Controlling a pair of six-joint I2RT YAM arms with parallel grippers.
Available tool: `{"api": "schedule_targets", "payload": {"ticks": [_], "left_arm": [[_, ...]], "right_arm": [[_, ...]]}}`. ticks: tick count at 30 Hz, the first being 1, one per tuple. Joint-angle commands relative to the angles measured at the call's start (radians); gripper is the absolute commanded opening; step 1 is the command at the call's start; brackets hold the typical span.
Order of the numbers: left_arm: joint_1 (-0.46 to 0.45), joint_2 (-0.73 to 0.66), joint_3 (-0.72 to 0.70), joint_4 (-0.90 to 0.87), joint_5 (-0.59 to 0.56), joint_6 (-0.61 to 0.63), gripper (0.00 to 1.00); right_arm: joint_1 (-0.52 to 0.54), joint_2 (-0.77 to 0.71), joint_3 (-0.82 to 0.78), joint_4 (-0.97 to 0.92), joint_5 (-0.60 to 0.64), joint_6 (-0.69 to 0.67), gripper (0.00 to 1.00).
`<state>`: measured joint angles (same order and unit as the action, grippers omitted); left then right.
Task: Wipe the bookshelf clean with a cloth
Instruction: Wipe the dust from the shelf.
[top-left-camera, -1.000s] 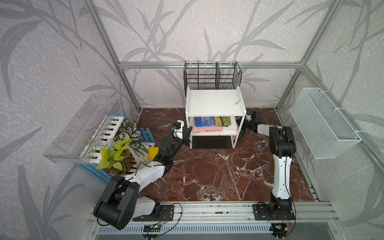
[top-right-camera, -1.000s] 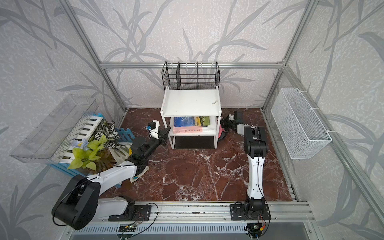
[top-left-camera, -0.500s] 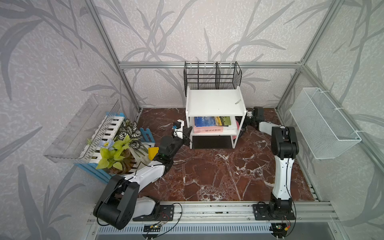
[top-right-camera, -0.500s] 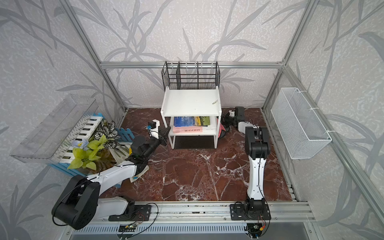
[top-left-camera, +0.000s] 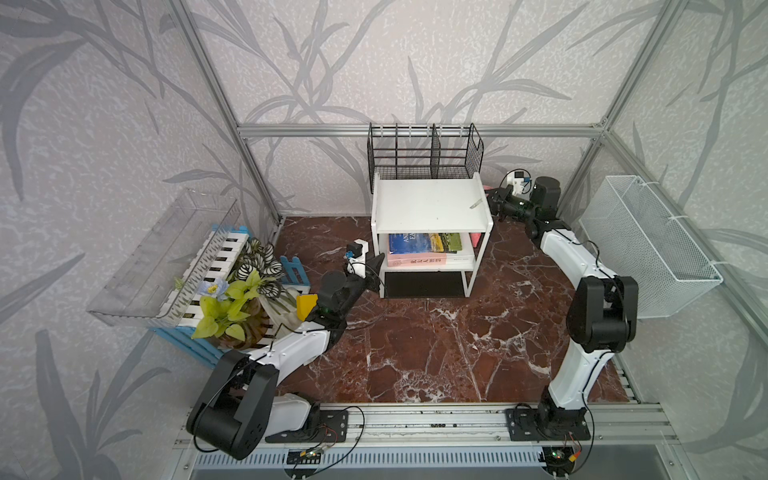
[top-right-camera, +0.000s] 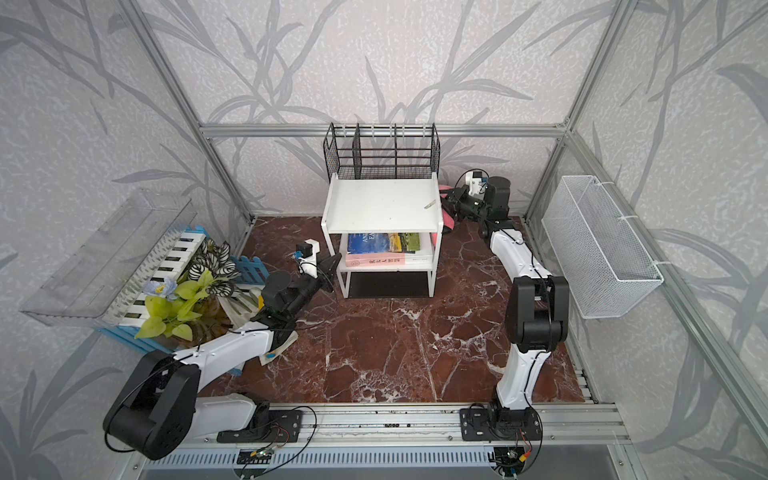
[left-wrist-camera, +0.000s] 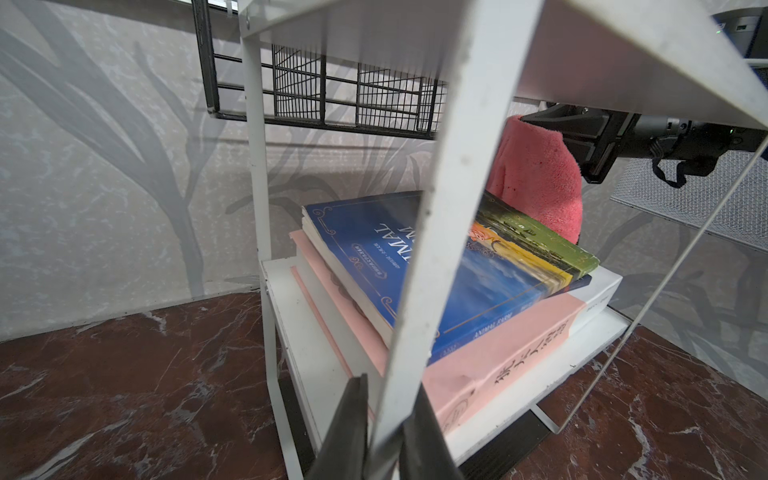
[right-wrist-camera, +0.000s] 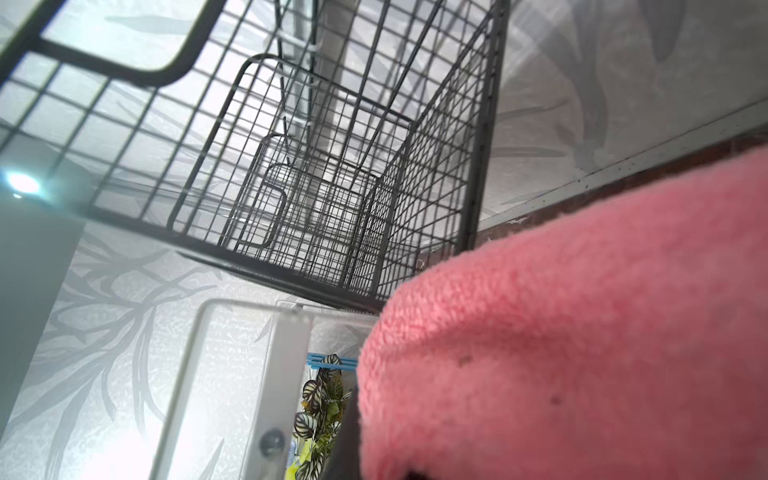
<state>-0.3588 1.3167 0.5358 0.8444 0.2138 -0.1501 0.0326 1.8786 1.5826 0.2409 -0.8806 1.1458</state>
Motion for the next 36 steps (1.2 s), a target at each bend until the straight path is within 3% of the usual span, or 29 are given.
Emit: {"api": "schedule_targets", "payload": {"ticks": [1,5,11,20,25,32,36], "left_arm": [[0.064,0.103,0.074,-0.182,-0.235,-0.168,0.00],[0.064,0.098,0.072,-0.183,-0.236,-0.169,0.00],[0.064,0.085,0.066,-0.181,-0.238,-0.169,0.00],[0.064,0.077,0.060,-0.174,-0.223,-0.172,0.00],[0.064,0.077,0.062,-0.176,-0.219,-0.172,0.00],[0.064,0.077,0.062,-0.178,-0.222,-0.177,0.00],[0.064,0.073,0.060,-0.178,-0.223,-0.178,0.00]], "right_arm": [[0.012,-0.092,-0.027,0.042,-0.043,-0.056,0.00],[0.012,-0.202,-0.123,0.041,0.018,-0.146,0.00],[0.013,-0.372,-0.349,-0.053,0.216,-0.294,0.00],[0.012,-0.467,-0.628,-0.237,0.489,-0.522,0.00],[0.014,-0.500,-0.692,-0.225,0.353,-0.573,0.00],[0.023,-0.637,-0.715,-0.140,0.144,-0.498,0.00],[0.024,-0.726,-0.738,-0.091,0.116,-0.432,0.00]]}}
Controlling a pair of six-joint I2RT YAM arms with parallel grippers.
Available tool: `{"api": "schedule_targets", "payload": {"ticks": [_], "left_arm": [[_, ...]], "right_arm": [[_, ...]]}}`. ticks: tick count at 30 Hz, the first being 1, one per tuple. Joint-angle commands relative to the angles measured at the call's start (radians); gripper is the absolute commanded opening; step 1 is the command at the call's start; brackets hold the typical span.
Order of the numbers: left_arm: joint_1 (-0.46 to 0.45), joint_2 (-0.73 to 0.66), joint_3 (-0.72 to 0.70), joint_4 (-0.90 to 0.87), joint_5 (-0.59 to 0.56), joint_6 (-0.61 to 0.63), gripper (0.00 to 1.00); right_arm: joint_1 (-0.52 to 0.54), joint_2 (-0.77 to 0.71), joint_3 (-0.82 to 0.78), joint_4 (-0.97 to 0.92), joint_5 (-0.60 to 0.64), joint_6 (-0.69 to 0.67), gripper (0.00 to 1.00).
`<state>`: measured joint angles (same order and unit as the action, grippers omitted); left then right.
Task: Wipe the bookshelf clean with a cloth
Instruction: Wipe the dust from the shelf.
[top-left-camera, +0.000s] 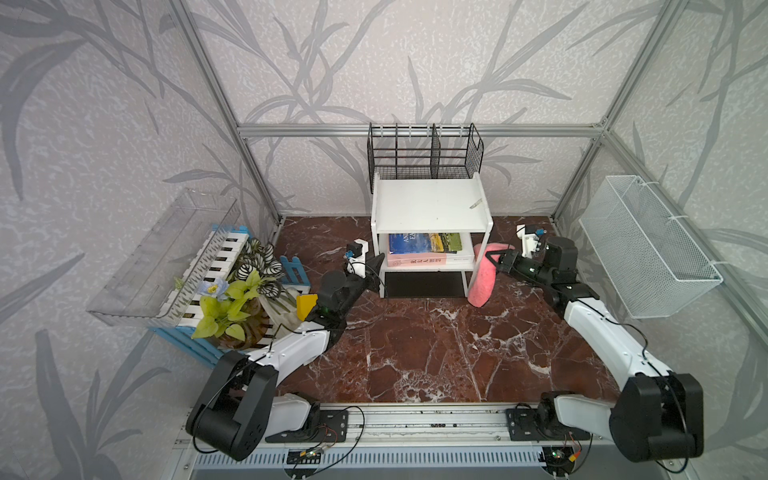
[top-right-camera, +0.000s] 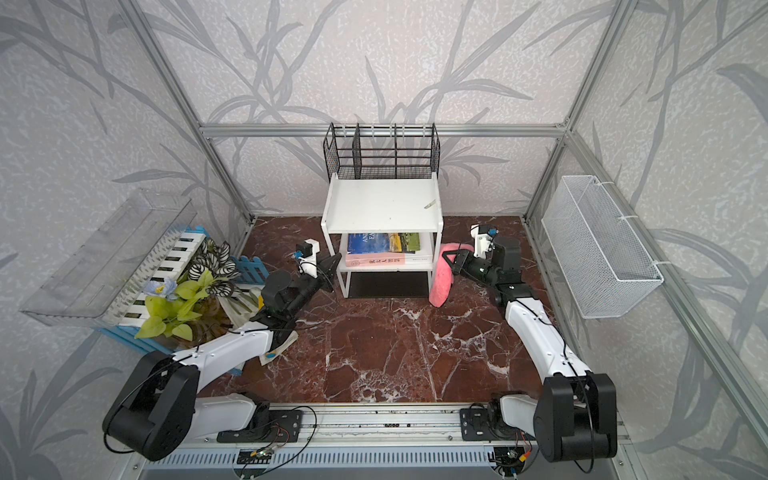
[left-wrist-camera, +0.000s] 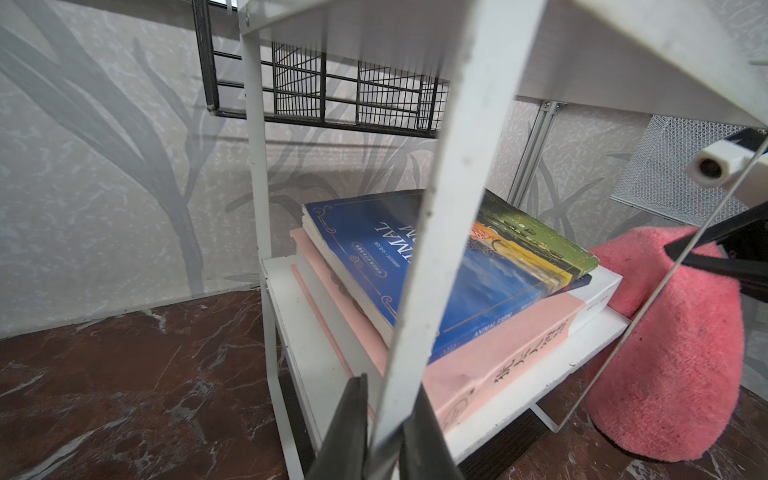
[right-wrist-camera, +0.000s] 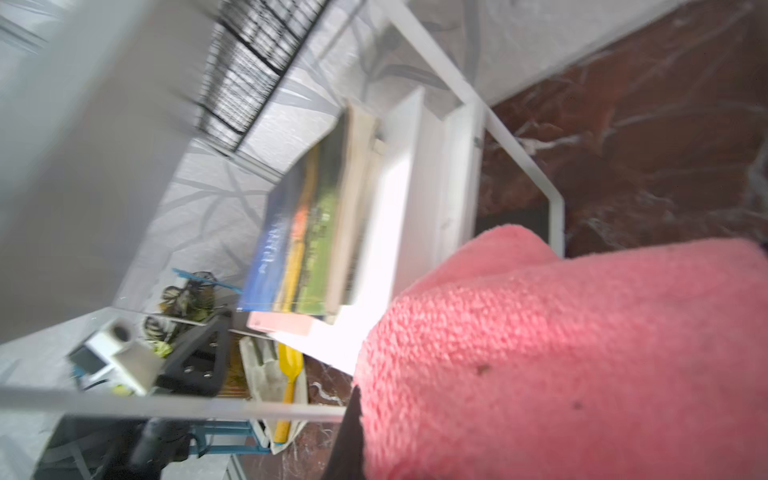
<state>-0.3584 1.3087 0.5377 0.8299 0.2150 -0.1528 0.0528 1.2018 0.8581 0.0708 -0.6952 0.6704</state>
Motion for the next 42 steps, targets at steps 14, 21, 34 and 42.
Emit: {"api": "schedule_targets", "payload": {"ticks": [14,21,34,42], "left_arm": [[0.064,0.058,0.045,-0.160,-0.235,-0.171,0.00],[0.064,0.064,0.050,-0.163,-0.229,-0.178,0.00],[0.063,0.070,0.061,-0.184,-0.254,-0.181,0.03],[0.064,0.046,0.050,-0.173,-0.228,-0.183,0.06]], "right_arm": [[0.031,-0.076,-0.008,0.145,0.105,0.125,0.00],[0.031,0.087,-0.105,0.107,0.144,0.141,0.00],[0.029,0.161,0.106,0.098,0.164,0.087,0.00],[0.044,0.009,0.181,0.055,0.267,-0.042,0.00]]}}
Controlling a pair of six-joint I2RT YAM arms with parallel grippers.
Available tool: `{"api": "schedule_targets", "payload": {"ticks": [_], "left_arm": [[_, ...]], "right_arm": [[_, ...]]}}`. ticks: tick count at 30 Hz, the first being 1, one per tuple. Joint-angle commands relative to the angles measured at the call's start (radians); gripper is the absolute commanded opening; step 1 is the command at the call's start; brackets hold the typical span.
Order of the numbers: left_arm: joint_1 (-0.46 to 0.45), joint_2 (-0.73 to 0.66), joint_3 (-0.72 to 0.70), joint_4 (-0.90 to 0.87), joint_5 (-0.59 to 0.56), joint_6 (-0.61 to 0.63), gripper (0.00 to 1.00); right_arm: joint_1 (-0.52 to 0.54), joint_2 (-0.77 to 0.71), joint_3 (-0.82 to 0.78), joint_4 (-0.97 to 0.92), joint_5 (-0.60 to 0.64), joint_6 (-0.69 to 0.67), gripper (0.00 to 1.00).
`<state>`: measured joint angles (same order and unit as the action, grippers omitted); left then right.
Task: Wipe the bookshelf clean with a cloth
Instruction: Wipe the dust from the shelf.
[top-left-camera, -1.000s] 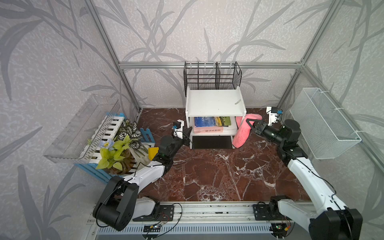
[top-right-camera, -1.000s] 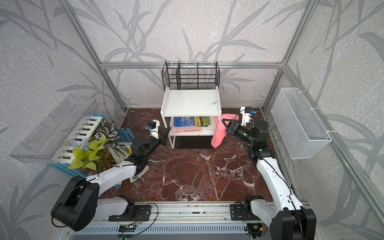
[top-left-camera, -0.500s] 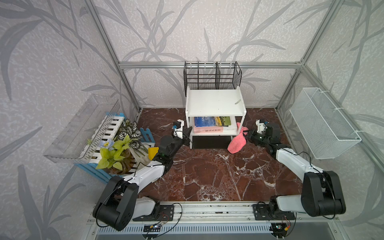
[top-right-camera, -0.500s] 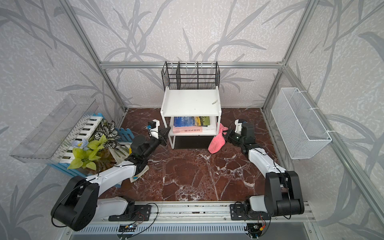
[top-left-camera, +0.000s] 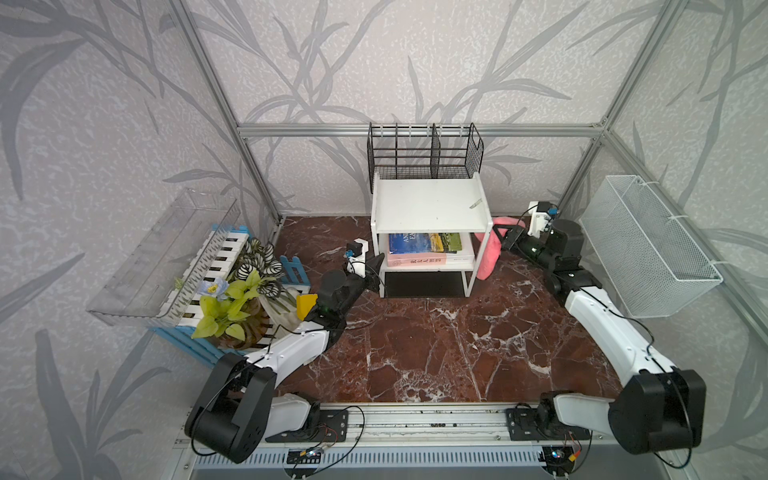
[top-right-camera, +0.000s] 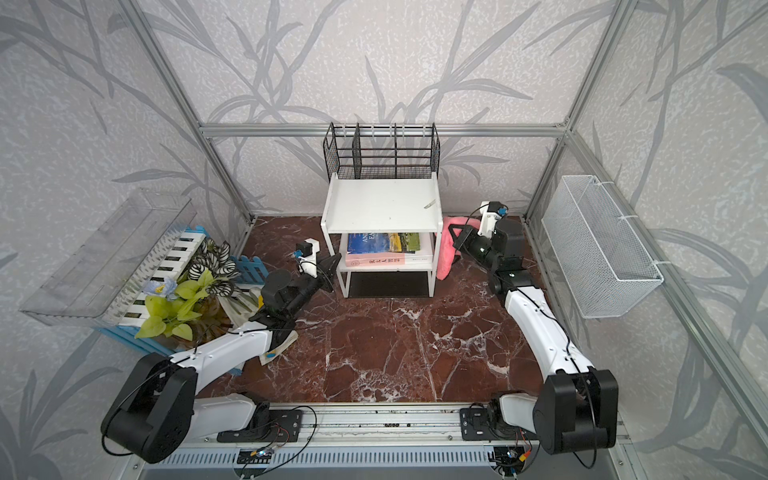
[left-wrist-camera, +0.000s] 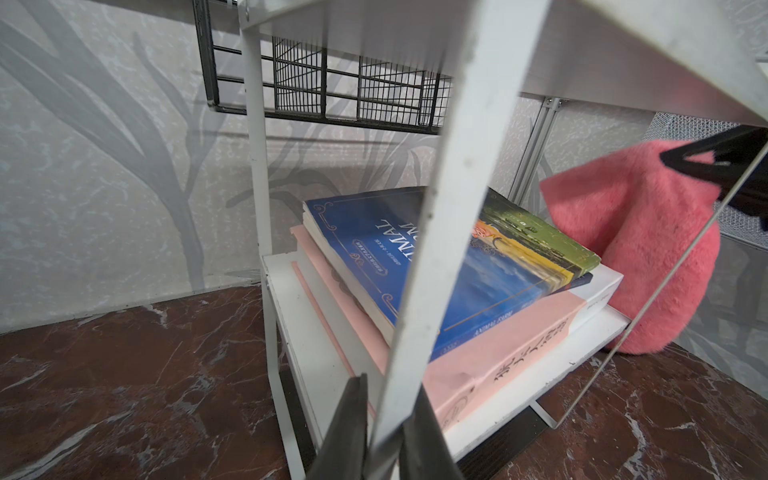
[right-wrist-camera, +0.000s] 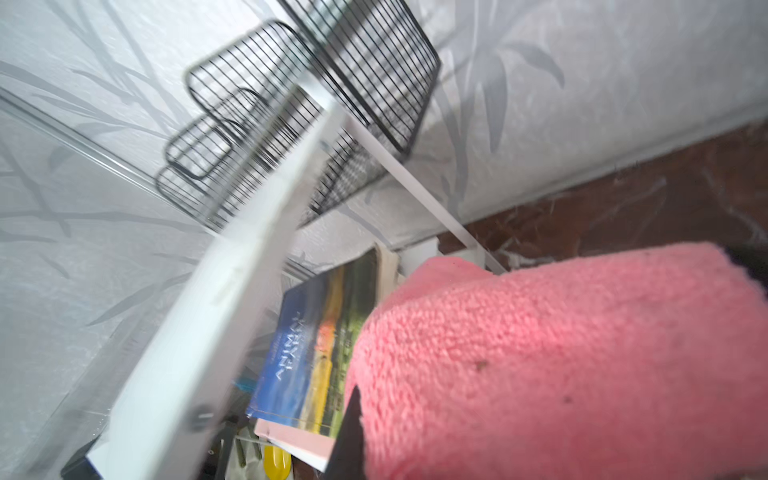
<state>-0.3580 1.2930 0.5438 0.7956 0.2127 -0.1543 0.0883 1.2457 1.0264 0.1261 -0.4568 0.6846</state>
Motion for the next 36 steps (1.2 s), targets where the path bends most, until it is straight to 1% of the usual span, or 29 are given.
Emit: {"api": "schedule_targets", "payload": {"ticks": [1,3,5,7,9,11,13,16,20,23,25,26,29,31,32,36], "left_arm": [[0.063,0.061,0.042,-0.137,-0.226,-0.182,0.06],[0.063,0.058,0.041,-0.136,-0.225,-0.182,0.07],[0.063,0.054,0.039,-0.136,-0.224,-0.182,0.09],[0.063,0.049,0.038,-0.138,-0.221,-0.182,0.09],[0.063,0.039,0.029,-0.128,-0.213,-0.179,0.11],[0.063,0.024,0.006,-0.096,-0.206,-0.178,0.16],[0.063,0.011,-0.013,-0.068,-0.206,-0.181,0.22],[0.063,0.004,-0.011,-0.073,-0.209,-0.183,0.31],[0.063,0.003,-0.011,-0.077,-0.203,-0.188,0.37],[0.063,-0.002,-0.015,-0.067,-0.195,-0.190,0.39],[0.063,-0.005,-0.016,-0.063,-0.189,-0.189,0.38],[0.063,-0.008,-0.016,-0.063,-0.188,-0.190,0.34],[0.063,-0.020,-0.021,-0.065,-0.194,-0.188,0.18],[0.063,-0.025,-0.025,-0.063,-0.194,-0.184,0.10],[0.063,-0.028,-0.026,-0.062,-0.192,-0.183,0.08],[0.063,-0.025,-0.027,-0.054,-0.169,-0.179,0.07]], "right_arm": [[0.010,-0.039,0.000,0.024,-0.006,-0.039,0.00],[0.015,-0.047,-0.033,0.085,-0.068,0.003,0.00],[0.029,-0.073,-0.076,0.108,-0.067,0.015,0.00],[0.058,-0.120,-0.125,0.094,-0.004,-0.025,0.00],[0.089,-0.184,-0.188,0.060,0.098,-0.084,0.00],[0.122,-0.254,-0.249,0.031,0.190,-0.163,0.00],[0.136,-0.314,-0.307,0.012,0.232,-0.194,0.00],[0.136,-0.361,-0.387,0.016,0.207,-0.205,0.00],[0.141,-0.360,-0.423,-0.051,0.144,-0.229,0.00],[0.146,-0.356,-0.420,-0.040,0.099,-0.240,0.00],[0.150,-0.359,-0.403,-0.010,0.080,-0.244,0.00],[0.151,-0.361,-0.390,0.002,0.071,-0.246,0.00],[0.157,-0.371,-0.337,0.024,0.050,-0.257,0.00],[0.165,-0.381,-0.306,0.044,0.046,-0.267,0.00],[0.169,-0.385,-0.292,0.060,0.046,-0.271,0.00],[0.183,-0.403,-0.245,0.121,0.042,-0.297,0.00]]}}
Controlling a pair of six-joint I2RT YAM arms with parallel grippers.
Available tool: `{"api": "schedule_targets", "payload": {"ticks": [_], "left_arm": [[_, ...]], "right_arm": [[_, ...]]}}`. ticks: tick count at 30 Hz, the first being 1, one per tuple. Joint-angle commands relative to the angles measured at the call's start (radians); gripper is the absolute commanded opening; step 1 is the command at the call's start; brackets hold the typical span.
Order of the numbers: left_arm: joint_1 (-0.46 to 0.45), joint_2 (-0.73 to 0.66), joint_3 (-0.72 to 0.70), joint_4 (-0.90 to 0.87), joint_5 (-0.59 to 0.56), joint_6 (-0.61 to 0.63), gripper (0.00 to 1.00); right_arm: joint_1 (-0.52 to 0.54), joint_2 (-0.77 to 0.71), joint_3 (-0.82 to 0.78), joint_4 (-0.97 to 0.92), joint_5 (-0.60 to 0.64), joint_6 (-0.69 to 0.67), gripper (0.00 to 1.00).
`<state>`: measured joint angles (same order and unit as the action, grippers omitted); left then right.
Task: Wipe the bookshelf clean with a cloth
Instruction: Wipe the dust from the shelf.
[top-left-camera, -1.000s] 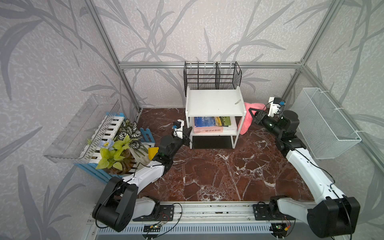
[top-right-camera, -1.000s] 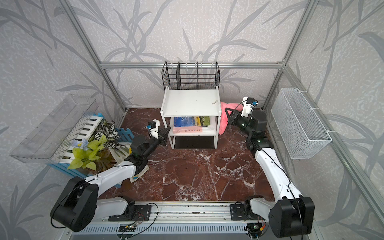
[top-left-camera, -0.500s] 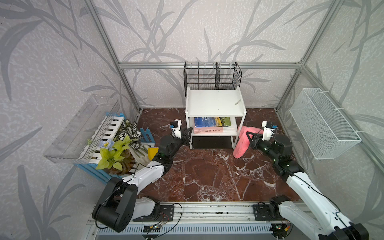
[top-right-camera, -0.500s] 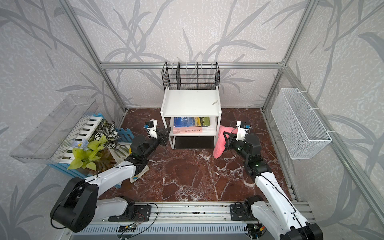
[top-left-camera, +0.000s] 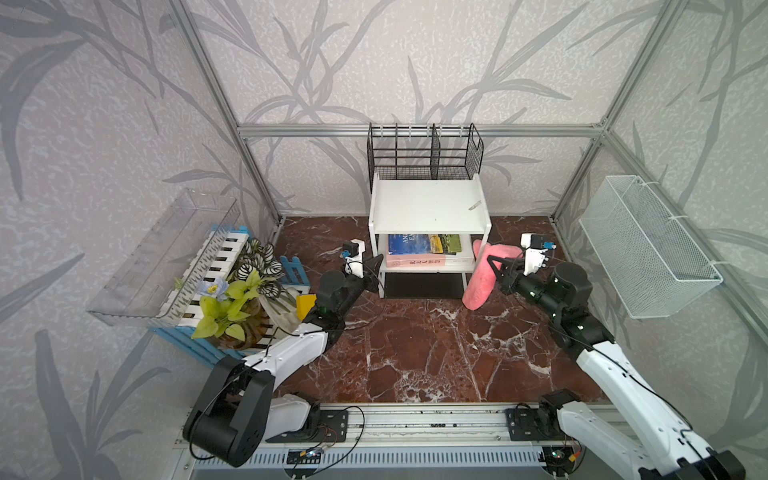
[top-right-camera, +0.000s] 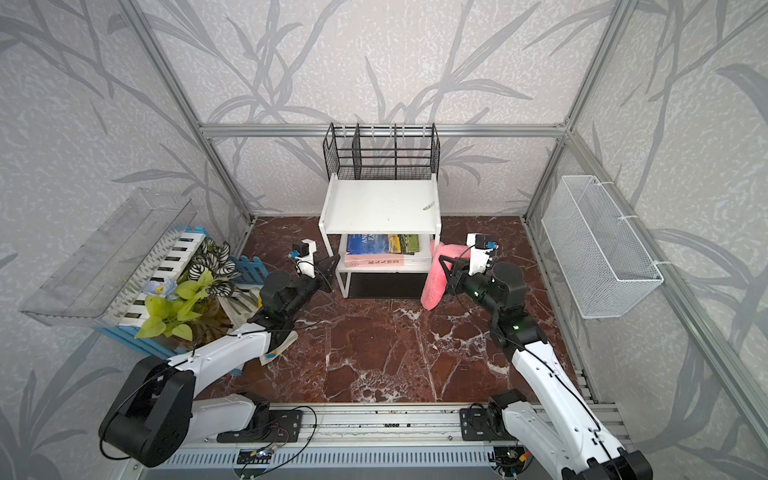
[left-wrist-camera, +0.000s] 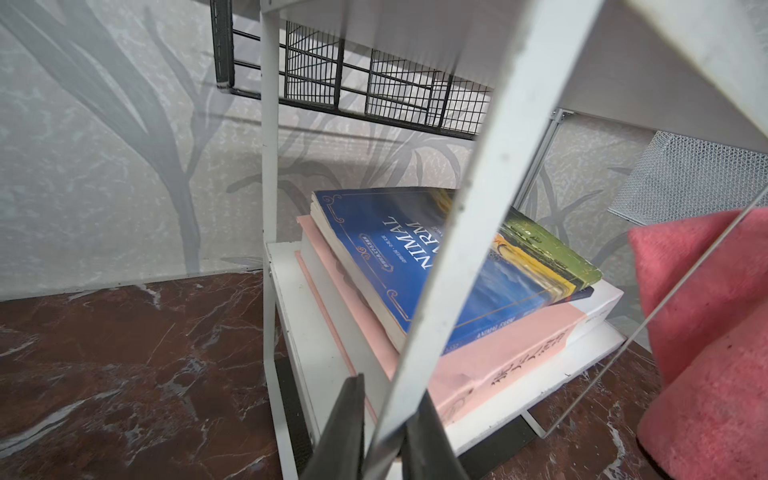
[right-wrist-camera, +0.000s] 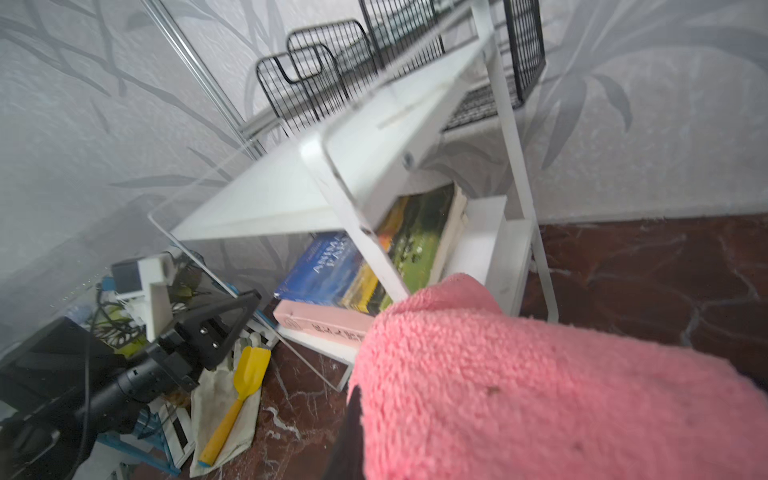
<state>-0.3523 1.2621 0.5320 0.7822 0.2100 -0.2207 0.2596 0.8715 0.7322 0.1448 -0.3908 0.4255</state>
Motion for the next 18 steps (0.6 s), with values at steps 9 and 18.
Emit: {"api": "schedule_targets", "payload": {"ticks": [9,18], "left_arm": [[0.043,0.038,-0.001,-0.005,-0.102,-0.139,0.00],[0.030,0.049,0.010,-0.010,-0.133,-0.149,0.00]], "right_arm": [[0.032,0.069,0.308,0.000,0.068,-0.126,0.00],[0.142,0.389,0.651,-0.350,0.421,-0.216,0.00]]}}
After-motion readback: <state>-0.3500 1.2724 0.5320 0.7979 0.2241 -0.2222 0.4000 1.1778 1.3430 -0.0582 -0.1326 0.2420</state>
